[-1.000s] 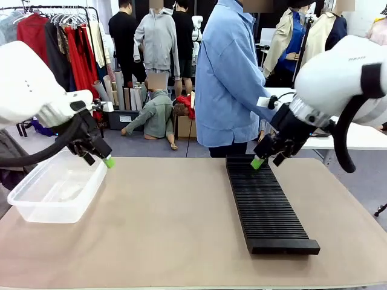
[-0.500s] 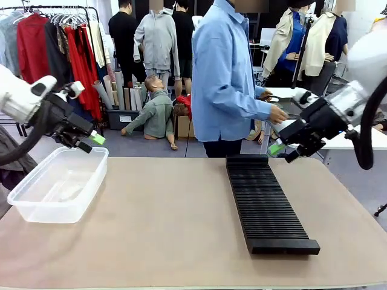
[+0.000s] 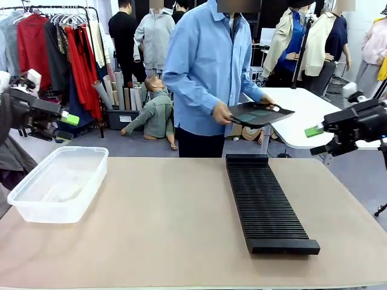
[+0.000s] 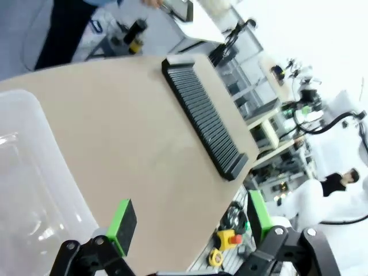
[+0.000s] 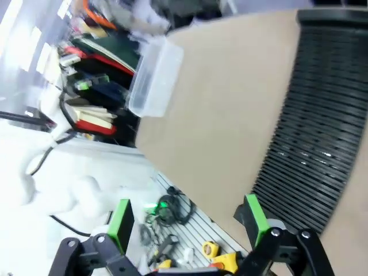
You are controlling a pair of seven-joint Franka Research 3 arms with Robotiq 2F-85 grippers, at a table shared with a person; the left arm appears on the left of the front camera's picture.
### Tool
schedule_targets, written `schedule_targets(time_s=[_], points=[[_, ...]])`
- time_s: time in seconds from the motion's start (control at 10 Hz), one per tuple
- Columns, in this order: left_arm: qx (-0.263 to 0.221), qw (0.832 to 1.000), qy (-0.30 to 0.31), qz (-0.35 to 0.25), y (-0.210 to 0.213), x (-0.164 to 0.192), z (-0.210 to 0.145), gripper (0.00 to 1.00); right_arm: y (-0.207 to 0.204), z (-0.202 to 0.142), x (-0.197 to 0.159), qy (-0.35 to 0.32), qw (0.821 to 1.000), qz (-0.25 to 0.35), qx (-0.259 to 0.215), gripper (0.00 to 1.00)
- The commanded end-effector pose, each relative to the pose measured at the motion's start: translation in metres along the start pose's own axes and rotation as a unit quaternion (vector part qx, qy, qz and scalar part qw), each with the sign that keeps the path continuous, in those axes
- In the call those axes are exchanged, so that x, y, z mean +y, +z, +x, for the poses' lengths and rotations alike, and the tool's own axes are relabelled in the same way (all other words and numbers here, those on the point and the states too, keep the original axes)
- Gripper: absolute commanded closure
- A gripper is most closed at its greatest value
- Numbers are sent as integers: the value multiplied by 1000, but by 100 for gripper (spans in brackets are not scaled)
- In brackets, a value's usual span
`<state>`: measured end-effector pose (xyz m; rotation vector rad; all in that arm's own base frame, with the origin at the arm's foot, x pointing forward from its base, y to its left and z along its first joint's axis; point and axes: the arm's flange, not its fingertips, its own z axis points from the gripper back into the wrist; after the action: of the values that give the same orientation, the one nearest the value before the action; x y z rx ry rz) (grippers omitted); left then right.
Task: Sort PCBs into racks and boxes based on the side picked up.
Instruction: Pick up the Blank PCB handed by the Human.
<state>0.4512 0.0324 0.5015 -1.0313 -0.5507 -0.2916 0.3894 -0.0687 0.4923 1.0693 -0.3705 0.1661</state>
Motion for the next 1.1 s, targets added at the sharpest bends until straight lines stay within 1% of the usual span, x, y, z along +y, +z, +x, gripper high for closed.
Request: schedule_targets(time_s=[0.0, 0.2, 0.3, 0.5, 0.7, 0.8, 0.9, 1.0], points=[[-36, 999, 7, -39, 10, 15, 0, 0, 9, -4, -20, -5, 998, 56, -34, 0], [-41, 997, 12, -62, 18, 30, -1, 0, 20, -6, -42, -19, 994, 92, -47, 0], [-39, 997, 14, -62, 19, 35, -3, 0, 28, -9, -54, -27, 992, 111, -60, 0], [-42, 997, 14, -60, 20, 37, -4, 0, 34, -13, -56, -28, 990, 114, -72, 0], [-46, 997, 10, -60, 18, 36, -3, 0, 36, -13, -53, -23, 990, 114, -74, 0], [-47, 997, 4, -64, 19, 34, -2, 0, 35, -14, -49, -12, 990, 115, -81, 0], [-34, 998, 24, -51, 17, 38, -7, 0, 36, -18, -59, -41, 991, 106, -66, 0], [-34, 998, 24, -51, 17, 38, -7, 0, 36, -18, -59, -41, 991, 106, -66, 0]])
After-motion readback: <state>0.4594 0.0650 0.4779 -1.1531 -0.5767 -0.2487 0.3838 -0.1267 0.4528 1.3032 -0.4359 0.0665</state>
